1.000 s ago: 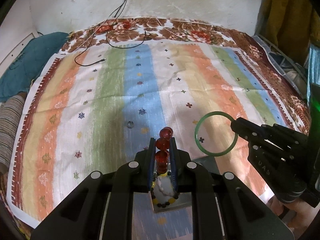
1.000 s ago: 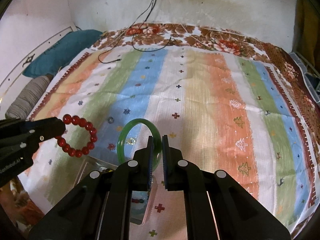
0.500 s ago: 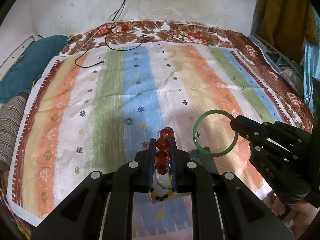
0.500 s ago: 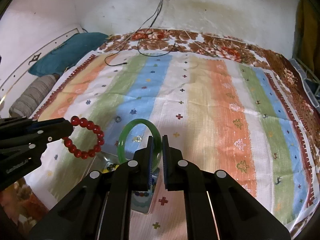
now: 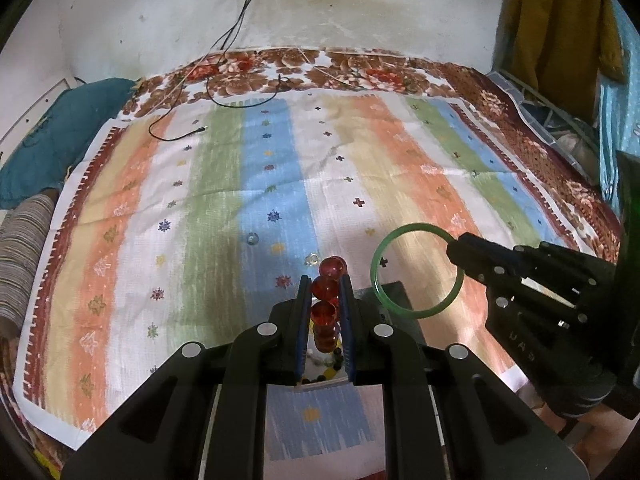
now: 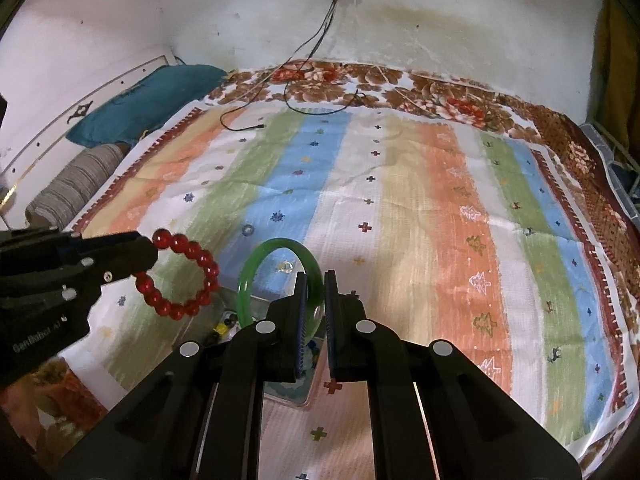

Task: Organize jewelry
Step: 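Lower both items into the tin and open both tools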

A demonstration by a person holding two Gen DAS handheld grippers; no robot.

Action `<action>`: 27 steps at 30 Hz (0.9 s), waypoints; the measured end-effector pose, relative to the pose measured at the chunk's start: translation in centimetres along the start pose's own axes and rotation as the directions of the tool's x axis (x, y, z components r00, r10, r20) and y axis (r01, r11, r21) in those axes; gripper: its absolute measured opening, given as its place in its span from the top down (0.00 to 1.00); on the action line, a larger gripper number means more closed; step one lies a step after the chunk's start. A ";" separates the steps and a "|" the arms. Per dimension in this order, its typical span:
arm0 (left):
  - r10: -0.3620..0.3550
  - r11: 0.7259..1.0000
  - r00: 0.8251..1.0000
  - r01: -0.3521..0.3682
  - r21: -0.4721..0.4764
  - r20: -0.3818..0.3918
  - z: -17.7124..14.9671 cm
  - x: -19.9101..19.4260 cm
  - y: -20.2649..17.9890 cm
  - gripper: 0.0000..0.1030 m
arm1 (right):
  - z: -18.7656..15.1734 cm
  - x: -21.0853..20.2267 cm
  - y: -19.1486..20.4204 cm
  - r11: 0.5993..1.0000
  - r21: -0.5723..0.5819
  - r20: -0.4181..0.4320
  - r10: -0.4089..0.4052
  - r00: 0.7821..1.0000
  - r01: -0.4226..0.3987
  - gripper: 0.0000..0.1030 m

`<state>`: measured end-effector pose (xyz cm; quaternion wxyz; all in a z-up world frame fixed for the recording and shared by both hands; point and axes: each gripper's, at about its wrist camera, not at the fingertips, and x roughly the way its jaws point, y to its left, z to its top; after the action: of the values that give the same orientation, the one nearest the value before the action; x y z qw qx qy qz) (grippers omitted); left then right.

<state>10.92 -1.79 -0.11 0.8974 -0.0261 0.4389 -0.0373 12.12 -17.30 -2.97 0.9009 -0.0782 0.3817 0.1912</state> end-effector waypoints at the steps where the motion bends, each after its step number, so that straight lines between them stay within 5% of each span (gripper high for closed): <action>1: 0.000 1.000 1.000 0.000 0.000 0.000 -0.1 0.0 -0.1 0.87 | 0.0 -0.1 0.0 1.000 0.002 0.002 0.001 1.000 -0.001 0.91; 12: 0.022 1.000 1.000 -0.022 0.000 -0.013 -0.7 0.0 -0.1 0.87 | -0.5 0.4 0.4 0.999 -0.008 -0.030 0.041 0.999 -0.041 0.90; 16: 0.040 0.999 0.999 -0.040 -0.009 -0.008 -0.5 -0.1 0.2 0.80 | -0.6 0.8 0.3 0.999 -0.005 -0.045 0.040 0.998 -0.040 0.69; 21: 0.058 0.995 0.998 -0.058 -0.078 -0.005 -0.1 -0.2 1.9 0.74 | -0.7 1.2 0.1 0.999 -0.001 -0.063 0.032 0.998 -0.032 0.69; 27: 0.058 0.986 0.998 -0.062 -0.153 -0.027 0.3 0.3 4.1 0.66 | -0.6 1.9 0.4 1.000 -0.010 -0.079 0.019 0.997 -0.020 0.57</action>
<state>11.58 2.26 -0.49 0.8884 -0.0815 0.4511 0.0234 12.77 -16.52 -4.78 0.8828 -0.0868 0.4165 0.1990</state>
